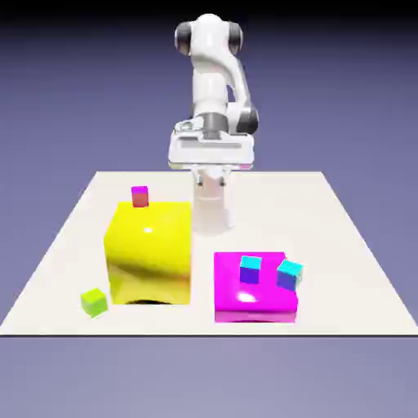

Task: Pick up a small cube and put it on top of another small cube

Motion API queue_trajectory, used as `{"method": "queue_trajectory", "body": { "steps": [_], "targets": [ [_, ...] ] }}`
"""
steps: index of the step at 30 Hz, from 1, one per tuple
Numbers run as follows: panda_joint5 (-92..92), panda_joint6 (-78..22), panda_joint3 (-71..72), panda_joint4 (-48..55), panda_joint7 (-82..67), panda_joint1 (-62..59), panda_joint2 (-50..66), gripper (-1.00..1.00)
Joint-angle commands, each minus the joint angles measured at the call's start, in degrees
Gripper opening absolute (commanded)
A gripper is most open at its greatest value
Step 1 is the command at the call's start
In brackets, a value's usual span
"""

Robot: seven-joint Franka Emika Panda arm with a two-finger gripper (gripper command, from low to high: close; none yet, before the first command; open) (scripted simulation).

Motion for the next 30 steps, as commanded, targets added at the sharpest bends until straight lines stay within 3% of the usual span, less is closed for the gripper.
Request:
{"method": "queue_trajectory", "body": {
  "steps": [1, 30],
  "targets": [
    [0.74, -1.89, -0.96, 1.75, -0.19, -0.17, 2.08, 0.0],
    [22.16, -56.62, -28.91, 52.32, -5.58, -5.21, 62.3, 0.0]
  ]
}}
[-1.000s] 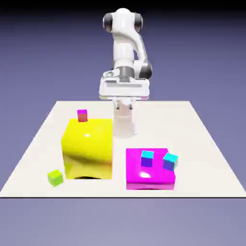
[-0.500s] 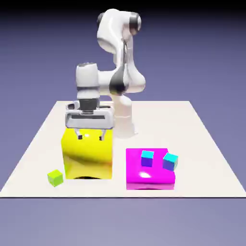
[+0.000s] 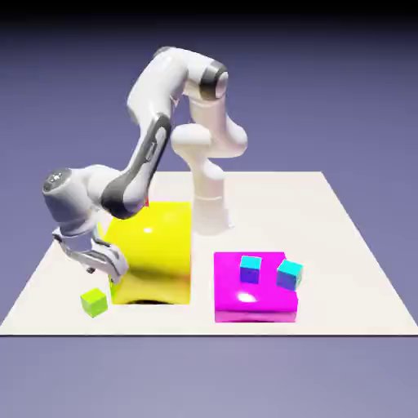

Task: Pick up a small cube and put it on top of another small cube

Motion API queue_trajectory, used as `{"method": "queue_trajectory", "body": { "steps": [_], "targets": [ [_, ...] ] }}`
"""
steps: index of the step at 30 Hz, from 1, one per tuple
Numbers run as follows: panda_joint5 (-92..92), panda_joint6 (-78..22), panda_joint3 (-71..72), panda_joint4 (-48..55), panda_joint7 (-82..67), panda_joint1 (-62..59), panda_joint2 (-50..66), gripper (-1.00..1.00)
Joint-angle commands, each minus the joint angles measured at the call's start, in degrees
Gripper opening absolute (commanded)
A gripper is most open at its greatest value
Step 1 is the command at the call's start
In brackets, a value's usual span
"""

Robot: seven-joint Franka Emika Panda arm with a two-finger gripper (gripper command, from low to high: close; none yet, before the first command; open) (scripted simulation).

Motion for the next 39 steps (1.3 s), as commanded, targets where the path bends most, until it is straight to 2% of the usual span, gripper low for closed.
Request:
{"method": "queue_trajectory", "body": {
  "steps": [1, 7, 12, 13, 17, 18, 26, 39],
  "targets": [
    [0.74, -1.89, -0.96, 1.75, -0.19, -0.17, 2.08, 0.0],
    [4.94, -12.63, -6.45, 11.67, -1.25, -1.16, 13.89, 0.0],
    [8.02, -5.05, -4.04, 7.22, -3.07, -1.01, 17.66, 0.0],
    [8.02, -5.05, -4.04, 7.22, -3.07, -1.01, 17.66, -1.0],
    [4.99, -12.51, -6.41, 11.6, -1.27, -1.16, 13.95, -1.0],
    [5.64, -11.62, -6.96, 12.15, -3.14, -2.85, 12.51, -1.0],
    [0.97, -11.87, -6.33, 6.57, -6.59, -8.75, -4.1, -1.0],
    [-15.35, -20.56, -0.7, -10.11, 0.72, -8.66, -31.09, -1.0]
  ]
}}
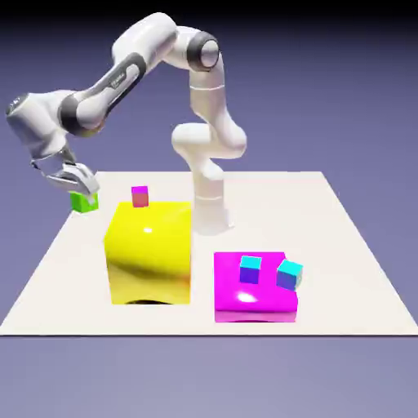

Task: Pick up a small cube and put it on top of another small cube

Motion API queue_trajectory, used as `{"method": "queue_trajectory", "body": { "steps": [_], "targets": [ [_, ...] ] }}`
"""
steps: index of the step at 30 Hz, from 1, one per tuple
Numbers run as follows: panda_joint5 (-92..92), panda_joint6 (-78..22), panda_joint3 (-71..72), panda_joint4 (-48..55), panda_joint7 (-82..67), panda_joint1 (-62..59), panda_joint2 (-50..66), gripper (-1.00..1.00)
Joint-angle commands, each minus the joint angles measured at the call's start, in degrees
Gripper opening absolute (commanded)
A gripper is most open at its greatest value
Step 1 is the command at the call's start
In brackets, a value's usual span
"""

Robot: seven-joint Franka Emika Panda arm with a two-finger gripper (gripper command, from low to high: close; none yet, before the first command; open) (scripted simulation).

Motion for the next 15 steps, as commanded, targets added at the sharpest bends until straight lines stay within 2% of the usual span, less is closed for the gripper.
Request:
{"method": "queue_trajectory", "body": {
  "steps": [1, 11, 13, 15],
  "targets": [
    [-1.41, -0.68, 0.47, -1.3, 0.6, 0.01, -2.08, -1.0],
    [-14.14, -7.52, 4.89, -14.28, 6.49, 0.28, -22.84, -1.0],
    [-16.73, -9.77, 6.17, -16.62, 9.79, 2.58, -23.7, -1.0],
    [-17.01, -7.89, 5.97, -18.7, 9.9, 2.41, -23.9, -1.0]
  ]
}}
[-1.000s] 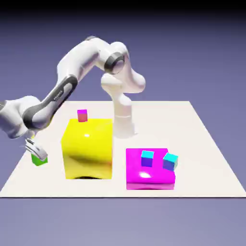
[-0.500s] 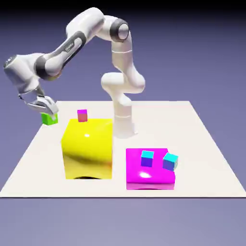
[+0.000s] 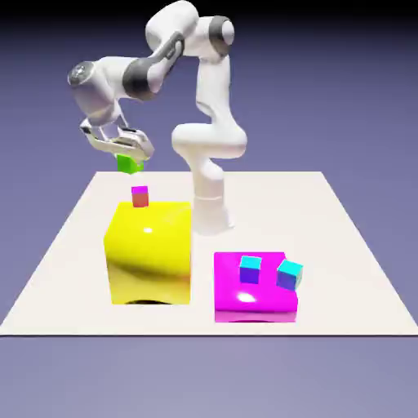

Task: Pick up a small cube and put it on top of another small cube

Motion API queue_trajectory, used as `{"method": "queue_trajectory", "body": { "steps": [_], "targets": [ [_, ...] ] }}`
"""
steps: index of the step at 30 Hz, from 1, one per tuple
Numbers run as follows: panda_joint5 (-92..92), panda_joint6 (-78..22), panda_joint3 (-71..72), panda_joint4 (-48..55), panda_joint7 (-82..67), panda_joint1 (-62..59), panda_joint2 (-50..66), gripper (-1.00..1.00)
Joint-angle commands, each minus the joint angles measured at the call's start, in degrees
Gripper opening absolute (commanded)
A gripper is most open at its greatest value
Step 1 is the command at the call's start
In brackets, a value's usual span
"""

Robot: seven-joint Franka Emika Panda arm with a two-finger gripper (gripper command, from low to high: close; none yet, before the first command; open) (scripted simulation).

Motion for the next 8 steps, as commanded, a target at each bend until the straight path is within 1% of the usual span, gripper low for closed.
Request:
{"method": "queue_trajectory", "body": {
  "steps": [1, 4, 5, 6, 7, 8],
  "targets": [
    [-0.39, 1.88, -0.2, -2.08, 0.1, -0.16, -0.2, -1.0],
    [-1.23, 7.51, -0.79, -8.3, 0.4, -0.66, -0.79, -1.0],
    [-1.25, 7.63, -0.8, -8.44, 0.41, -0.67, -0.8, -1.0],
    [-1.25, 7.63, -0.8, -8.44, 0.41, -0.67, -0.8, 1.0],
    [-1.25, 7.63, -0.8, -8.44, 0.41, -0.67, -0.8, 1.0],
    [-0.97, 5.76, -0.6, -6.37, 0.31, -0.51, -0.6, 1.0]
  ]
}}
